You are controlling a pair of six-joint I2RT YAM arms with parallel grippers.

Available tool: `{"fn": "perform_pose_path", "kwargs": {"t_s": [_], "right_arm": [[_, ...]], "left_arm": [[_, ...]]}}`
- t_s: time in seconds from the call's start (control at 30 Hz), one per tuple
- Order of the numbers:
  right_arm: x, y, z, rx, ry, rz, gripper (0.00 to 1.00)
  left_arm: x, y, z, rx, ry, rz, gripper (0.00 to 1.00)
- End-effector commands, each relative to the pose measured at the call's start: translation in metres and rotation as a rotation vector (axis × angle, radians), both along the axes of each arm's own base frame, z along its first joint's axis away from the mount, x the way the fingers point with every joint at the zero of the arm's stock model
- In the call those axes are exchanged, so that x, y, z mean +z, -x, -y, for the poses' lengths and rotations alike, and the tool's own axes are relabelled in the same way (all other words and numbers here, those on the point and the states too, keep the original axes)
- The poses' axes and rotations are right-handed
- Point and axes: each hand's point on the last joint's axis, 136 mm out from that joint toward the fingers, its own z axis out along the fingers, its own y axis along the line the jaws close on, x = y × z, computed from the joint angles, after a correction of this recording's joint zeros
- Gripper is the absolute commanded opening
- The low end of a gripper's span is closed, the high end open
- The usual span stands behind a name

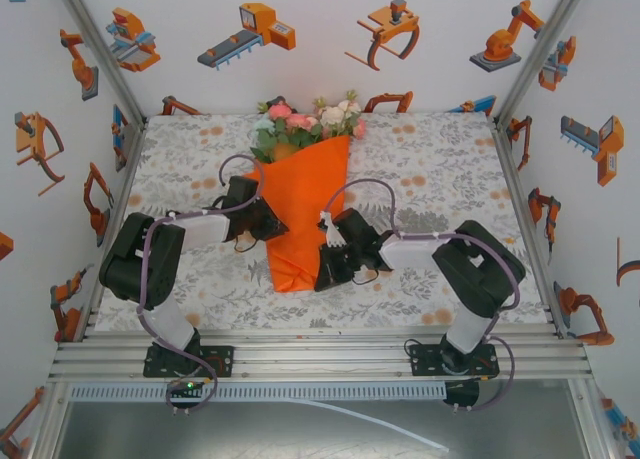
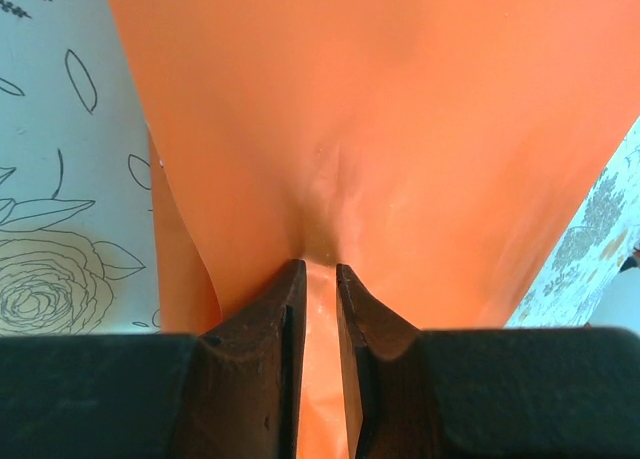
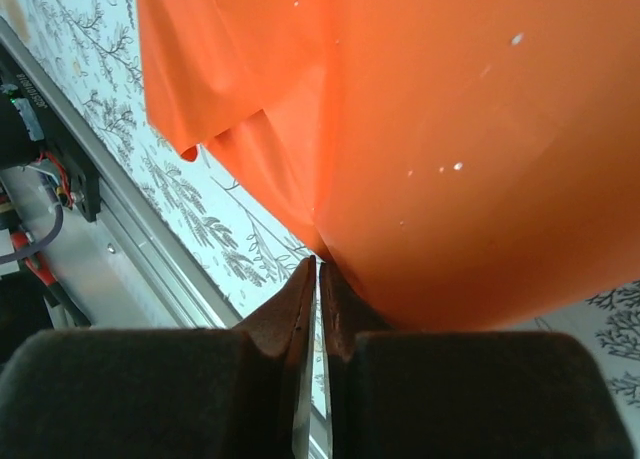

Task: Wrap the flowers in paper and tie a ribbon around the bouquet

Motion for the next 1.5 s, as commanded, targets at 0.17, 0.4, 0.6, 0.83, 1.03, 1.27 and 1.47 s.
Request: {"fn": "perform_pose_path", "kwargs": {"t_s": [0.17, 0.4, 0.6, 0.83, 1.03, 1.27, 1.47], "right_arm": [[0.068, -0.043, -0.006, -0.116, -0.195, 0.117, 0.13], [-0.007, -0.057, 0.025, -0.215, -0.031, 0.085, 0.12], [-0.023, -0.030, 0.039, -0.192, -0.009, 0.018, 0.12], [0.017, -0.043, 0.035, -0.194, -0.036, 0.095, 0.14], [0.049, -0.071, 0.026, -0.240, -0.125, 0.133, 0.15], [0.040, -0.124, 0.049, -0.390, -0.141, 0.166, 0.15], [0.035, -0.189, 0.065, -0.507, -0.179, 0.194, 0.15]], "left_arm": [[0.027, 0.024, 0.022, -0.158, -0.062, 0.090, 0.26], [0.016, 0.034, 0.021, -0.172, -0.094, 0.072, 0.25], [-0.005, 0.058, 0.021, -0.211, -0.085, 0.003, 0.26], [0.010, 0.089, 0.052, -0.363, 0.012, 0.026, 0.25], [0.020, 0.100, 0.063, -0.428, 0.038, 0.048, 0.26], [-0.016, 0.126, 0.060, -0.470, -0.033, -0.038, 0.26], [-0.029, 0.134, 0.060, -0.465, -0.036, -0.061, 0.26]]}}
